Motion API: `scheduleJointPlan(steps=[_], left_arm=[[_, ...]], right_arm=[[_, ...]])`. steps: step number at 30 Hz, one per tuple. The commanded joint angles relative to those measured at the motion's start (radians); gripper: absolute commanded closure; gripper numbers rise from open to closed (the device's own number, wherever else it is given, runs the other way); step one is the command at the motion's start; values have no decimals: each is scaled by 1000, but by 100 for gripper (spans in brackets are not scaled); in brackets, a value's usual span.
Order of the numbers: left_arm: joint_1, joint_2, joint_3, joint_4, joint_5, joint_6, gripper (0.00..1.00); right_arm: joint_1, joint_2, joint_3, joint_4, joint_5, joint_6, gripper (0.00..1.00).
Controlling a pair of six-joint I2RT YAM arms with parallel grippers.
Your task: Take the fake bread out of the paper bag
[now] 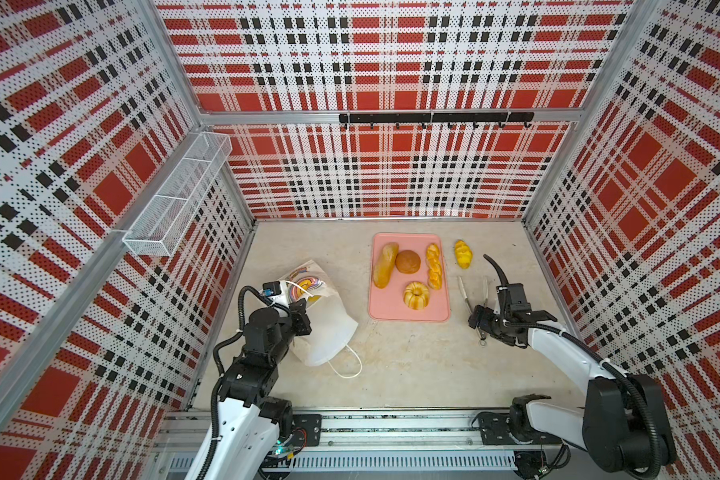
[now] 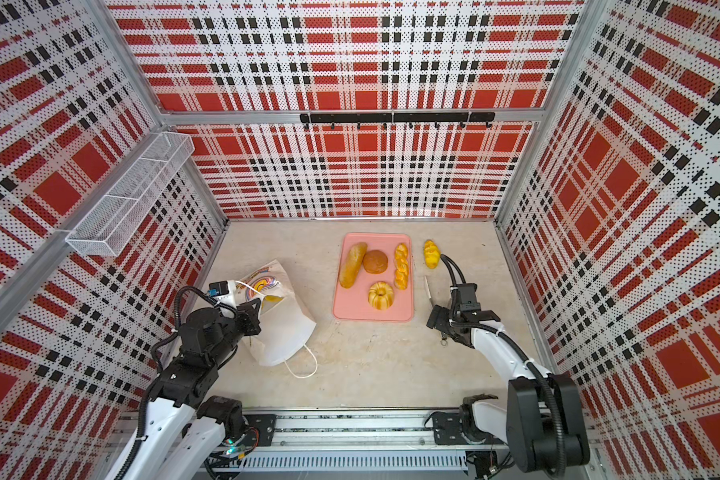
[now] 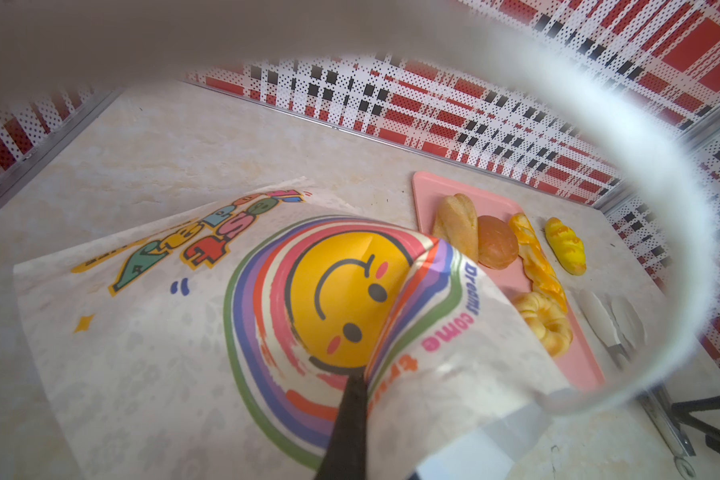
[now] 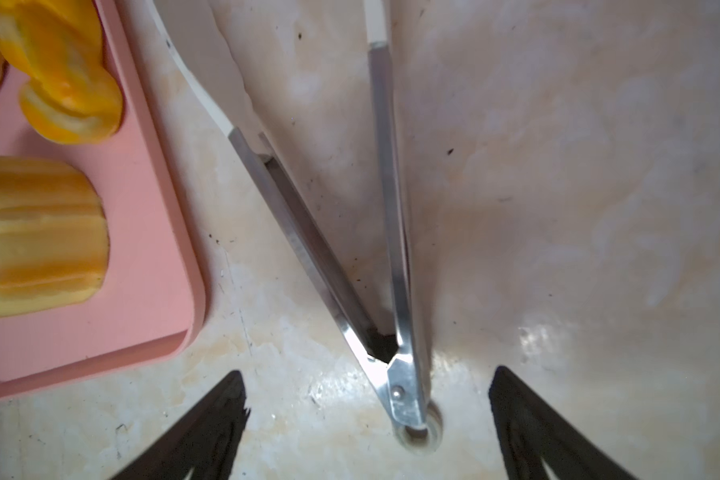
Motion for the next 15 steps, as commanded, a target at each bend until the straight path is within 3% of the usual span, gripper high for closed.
scheduleJointPlan(steps=[1,9,15], left_arm=[[8,-1,-14,26,15,-22,100],[13,13,-12,24,13,-22,100],[24,30,-11,31,22,-23,100]], right_arm=[[37,34,5,76,77,38,7],[64,131,23,112,157,-20,14],[95,196,30,151,183,-37,30]])
